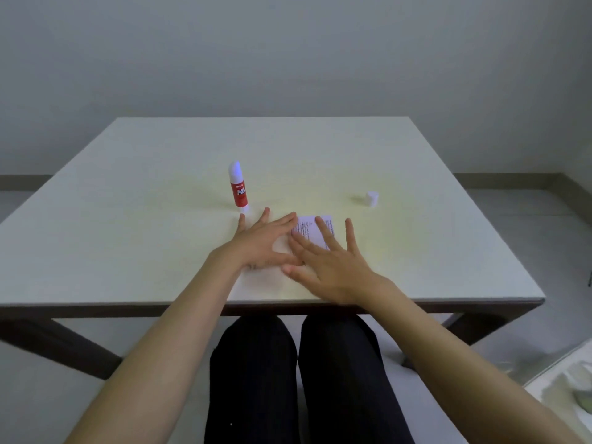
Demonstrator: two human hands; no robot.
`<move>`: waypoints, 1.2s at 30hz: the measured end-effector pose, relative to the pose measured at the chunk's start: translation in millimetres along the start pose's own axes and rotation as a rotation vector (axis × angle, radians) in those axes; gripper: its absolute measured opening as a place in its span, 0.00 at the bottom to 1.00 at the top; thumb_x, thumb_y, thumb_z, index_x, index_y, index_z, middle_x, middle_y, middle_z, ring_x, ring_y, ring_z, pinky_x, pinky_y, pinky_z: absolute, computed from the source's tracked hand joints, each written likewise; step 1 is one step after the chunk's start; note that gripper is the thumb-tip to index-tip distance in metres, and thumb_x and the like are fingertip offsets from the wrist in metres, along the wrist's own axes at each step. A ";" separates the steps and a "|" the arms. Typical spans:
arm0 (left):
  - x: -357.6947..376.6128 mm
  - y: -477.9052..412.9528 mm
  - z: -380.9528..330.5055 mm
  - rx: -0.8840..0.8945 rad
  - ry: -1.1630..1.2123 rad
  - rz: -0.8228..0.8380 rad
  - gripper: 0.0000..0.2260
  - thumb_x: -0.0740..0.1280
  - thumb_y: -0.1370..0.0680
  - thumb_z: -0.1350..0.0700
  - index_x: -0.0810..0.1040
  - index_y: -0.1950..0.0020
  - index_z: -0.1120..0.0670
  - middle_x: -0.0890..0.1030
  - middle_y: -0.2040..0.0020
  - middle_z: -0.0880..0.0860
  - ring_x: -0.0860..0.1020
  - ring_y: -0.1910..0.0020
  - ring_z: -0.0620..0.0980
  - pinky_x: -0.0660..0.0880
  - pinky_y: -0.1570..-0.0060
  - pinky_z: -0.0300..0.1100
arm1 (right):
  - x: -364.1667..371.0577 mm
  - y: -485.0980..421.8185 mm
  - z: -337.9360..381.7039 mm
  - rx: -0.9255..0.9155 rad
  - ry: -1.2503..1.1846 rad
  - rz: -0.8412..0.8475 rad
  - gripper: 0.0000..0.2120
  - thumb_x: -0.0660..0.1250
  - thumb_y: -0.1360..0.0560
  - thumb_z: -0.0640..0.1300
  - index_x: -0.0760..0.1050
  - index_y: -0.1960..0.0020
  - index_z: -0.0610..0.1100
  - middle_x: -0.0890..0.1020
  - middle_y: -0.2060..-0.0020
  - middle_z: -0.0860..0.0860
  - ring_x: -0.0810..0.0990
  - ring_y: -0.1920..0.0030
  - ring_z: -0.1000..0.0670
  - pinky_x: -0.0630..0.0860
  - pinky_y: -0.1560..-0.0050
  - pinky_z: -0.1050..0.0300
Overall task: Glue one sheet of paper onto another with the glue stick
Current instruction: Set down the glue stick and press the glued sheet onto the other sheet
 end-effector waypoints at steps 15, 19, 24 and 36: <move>0.6 0.3 -0.2 0.014 -0.001 0.050 0.42 0.63 0.30 0.33 0.43 0.24 0.42 0.42 0.23 0.36 0.35 0.24 0.51 0.30 0.31 0.62 | 10.2 15.8 -6.6 -0.049 -0.046 0.031 0.42 0.28 0.34 0.75 0.39 0.24 0.58 0.43 0.24 0.64 0.27 0.27 0.53 0.16 0.37 0.43; 1.4 -0.9 -0.1 0.010 -0.016 0.059 0.43 0.63 0.30 0.32 0.42 0.24 0.41 0.42 0.23 0.36 0.35 0.24 0.52 0.31 0.31 0.64 | -1.3 -12.4 -46.5 0.105 0.026 0.107 0.36 0.32 0.28 0.70 0.38 0.24 0.56 0.42 0.23 0.62 0.29 0.25 0.49 0.23 0.32 0.38; 2.8 -2.0 1.6 0.014 0.000 0.051 0.43 0.62 0.31 0.31 0.42 0.24 0.41 0.42 0.23 0.37 0.35 0.24 0.51 0.31 0.31 0.64 | -3.4 -13.9 -43.2 0.144 0.056 0.071 0.39 0.33 0.29 0.72 0.38 0.23 0.53 0.41 0.23 0.59 0.29 0.26 0.49 0.24 0.31 0.38; 3.2 -1.6 -0.3 0.003 -0.042 0.106 0.43 0.62 0.29 0.33 0.39 0.24 0.43 0.39 0.23 0.37 0.34 0.24 0.52 0.31 0.31 0.65 | -11.1 -4.3 -63.9 0.204 0.094 0.125 0.37 0.34 0.27 0.70 0.38 0.23 0.54 0.42 0.23 0.60 0.30 0.25 0.48 0.25 0.31 0.35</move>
Point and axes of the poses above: each hand's wrist, its own y-axis away from the middle knuckle, its own x-axis out of the palm, z = x × y, the point moved 10 cm from there along -y, towards the middle knuckle
